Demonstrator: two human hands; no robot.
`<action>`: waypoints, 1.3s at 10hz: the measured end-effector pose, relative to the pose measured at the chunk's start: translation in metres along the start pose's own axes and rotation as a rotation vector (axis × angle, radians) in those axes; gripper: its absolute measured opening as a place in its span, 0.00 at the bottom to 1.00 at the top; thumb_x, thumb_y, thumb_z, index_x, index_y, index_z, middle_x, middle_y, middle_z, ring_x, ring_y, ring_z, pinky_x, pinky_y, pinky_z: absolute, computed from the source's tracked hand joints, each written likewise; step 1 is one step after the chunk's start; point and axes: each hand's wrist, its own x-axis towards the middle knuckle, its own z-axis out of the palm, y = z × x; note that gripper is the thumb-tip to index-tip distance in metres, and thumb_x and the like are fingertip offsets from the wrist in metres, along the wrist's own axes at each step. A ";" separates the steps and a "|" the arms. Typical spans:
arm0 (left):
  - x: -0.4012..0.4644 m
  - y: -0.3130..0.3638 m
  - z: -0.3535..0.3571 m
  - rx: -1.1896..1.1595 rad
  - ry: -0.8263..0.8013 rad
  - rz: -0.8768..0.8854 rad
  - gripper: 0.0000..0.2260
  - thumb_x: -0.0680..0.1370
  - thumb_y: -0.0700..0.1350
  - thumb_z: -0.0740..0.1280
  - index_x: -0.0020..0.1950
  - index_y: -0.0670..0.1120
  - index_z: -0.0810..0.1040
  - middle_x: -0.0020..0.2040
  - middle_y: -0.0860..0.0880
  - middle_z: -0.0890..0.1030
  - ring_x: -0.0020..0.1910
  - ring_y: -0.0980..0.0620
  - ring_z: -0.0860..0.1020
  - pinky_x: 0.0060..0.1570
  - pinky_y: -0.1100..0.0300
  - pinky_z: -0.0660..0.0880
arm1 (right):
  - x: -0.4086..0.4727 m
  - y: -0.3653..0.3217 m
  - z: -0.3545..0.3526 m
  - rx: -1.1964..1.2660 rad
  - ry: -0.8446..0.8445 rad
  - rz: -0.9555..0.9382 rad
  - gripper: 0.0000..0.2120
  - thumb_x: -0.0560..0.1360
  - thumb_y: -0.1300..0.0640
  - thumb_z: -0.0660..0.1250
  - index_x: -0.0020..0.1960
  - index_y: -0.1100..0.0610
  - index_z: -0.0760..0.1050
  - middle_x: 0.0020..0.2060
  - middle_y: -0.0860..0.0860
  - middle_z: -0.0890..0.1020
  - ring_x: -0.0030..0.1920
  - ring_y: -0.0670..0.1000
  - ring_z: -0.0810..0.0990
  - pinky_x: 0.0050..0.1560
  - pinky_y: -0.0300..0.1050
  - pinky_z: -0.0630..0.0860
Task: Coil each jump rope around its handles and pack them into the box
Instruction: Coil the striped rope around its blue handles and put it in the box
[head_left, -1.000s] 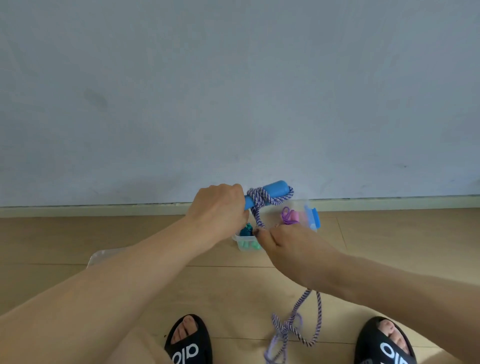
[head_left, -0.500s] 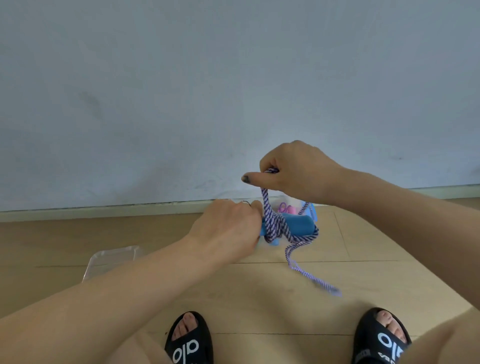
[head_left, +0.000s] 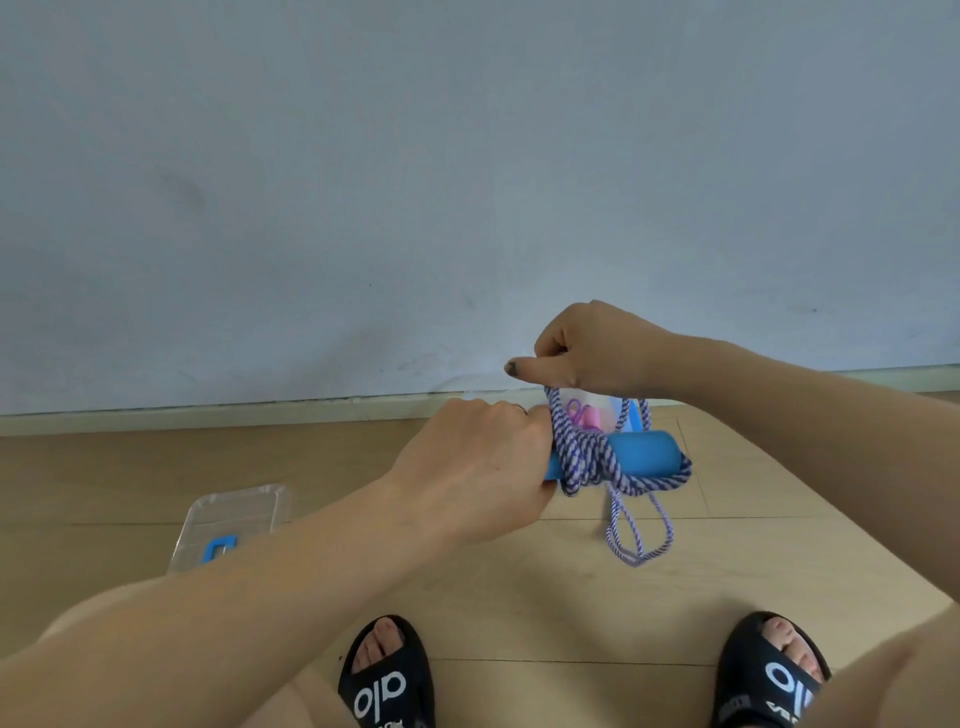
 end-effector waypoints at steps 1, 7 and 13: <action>-0.003 -0.007 -0.015 -0.112 0.076 -0.105 0.19 0.71 0.65 0.54 0.47 0.50 0.69 0.41 0.51 0.80 0.39 0.46 0.76 0.35 0.54 0.62 | 0.004 0.007 0.017 0.320 -0.066 0.048 0.26 0.77 0.41 0.65 0.30 0.58 0.66 0.26 0.52 0.66 0.28 0.48 0.64 0.32 0.42 0.63; 0.017 -0.071 0.014 0.190 -0.014 -0.252 0.13 0.73 0.45 0.66 0.49 0.45 0.62 0.36 0.49 0.74 0.30 0.45 0.71 0.31 0.54 0.64 | -0.089 -0.062 0.066 0.242 -0.038 0.135 0.23 0.83 0.46 0.47 0.33 0.53 0.63 0.31 0.54 0.73 0.33 0.53 0.70 0.40 0.52 0.73; -0.017 0.000 -0.016 -0.265 0.072 -0.069 0.22 0.69 0.60 0.66 0.48 0.52 0.56 0.32 0.53 0.71 0.29 0.53 0.70 0.28 0.55 0.63 | -0.011 -0.018 -0.007 0.134 0.087 -0.028 0.28 0.76 0.37 0.63 0.27 0.55 0.62 0.21 0.46 0.62 0.25 0.47 0.59 0.31 0.44 0.59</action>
